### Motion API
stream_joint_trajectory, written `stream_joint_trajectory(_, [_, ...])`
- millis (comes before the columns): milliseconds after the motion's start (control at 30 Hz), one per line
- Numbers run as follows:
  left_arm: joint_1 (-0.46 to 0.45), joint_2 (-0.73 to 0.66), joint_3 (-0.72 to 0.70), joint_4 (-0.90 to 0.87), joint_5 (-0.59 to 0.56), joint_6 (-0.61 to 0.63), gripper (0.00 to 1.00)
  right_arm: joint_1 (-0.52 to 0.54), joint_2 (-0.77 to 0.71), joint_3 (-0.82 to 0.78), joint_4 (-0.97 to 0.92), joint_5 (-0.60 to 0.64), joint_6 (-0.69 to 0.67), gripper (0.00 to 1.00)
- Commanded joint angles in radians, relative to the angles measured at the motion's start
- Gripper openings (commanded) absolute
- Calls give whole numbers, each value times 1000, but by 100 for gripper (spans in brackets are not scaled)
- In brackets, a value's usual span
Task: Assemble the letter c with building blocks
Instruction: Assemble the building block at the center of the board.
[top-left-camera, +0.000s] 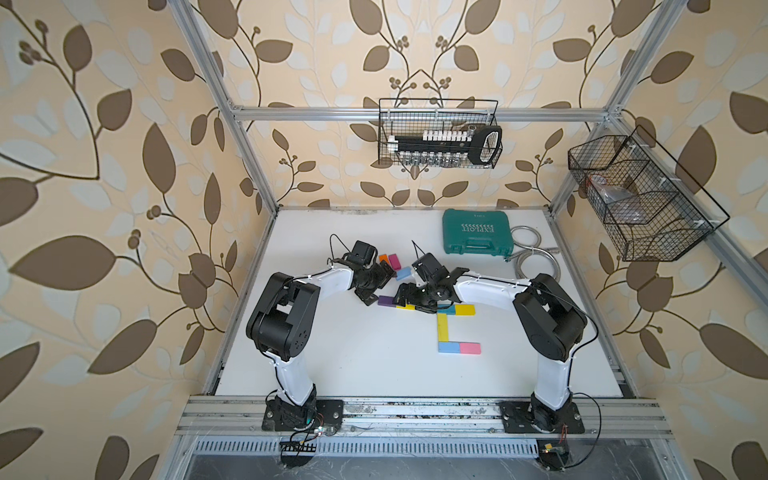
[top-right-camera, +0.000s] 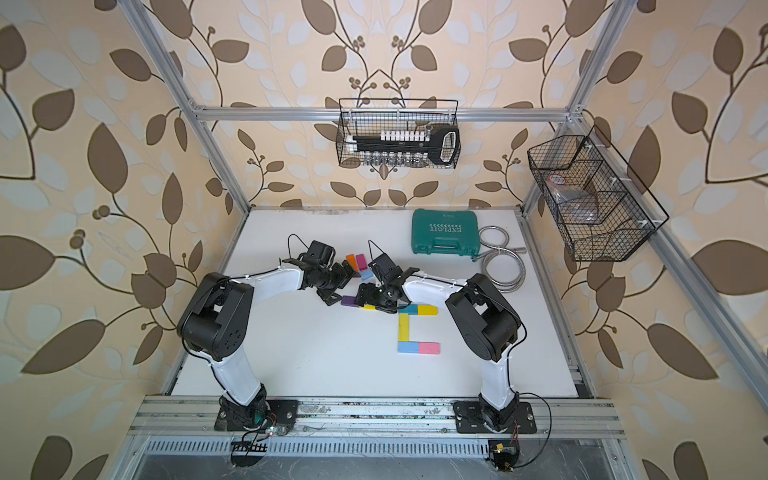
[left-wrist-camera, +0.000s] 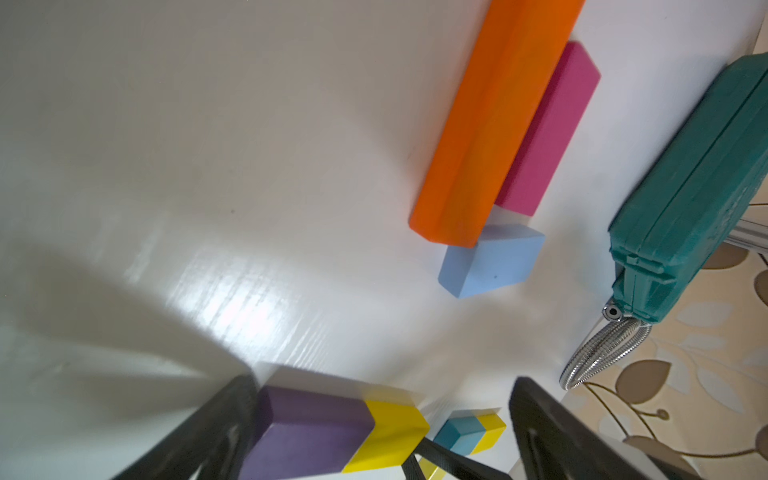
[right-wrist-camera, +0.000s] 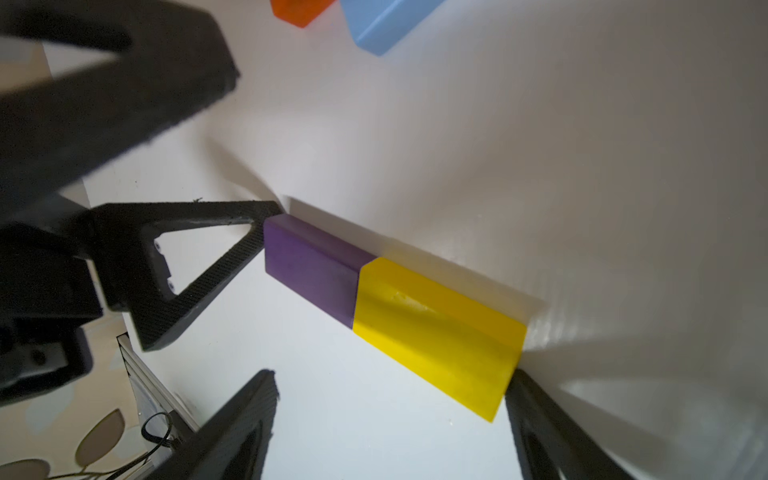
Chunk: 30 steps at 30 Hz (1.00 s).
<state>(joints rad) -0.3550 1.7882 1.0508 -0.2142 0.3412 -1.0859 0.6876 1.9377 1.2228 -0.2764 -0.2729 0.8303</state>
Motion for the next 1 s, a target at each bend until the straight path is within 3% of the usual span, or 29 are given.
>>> stream_joint_trajectory(0, [-14,-28,-33,-49,-6,-20,98,-7,36,3,-7,-9,4,85])
stream_joint_trajectory(967, [-18,-10,-3,-75,-36,-12,98,-27,58,20,-37,-5,-21,85])
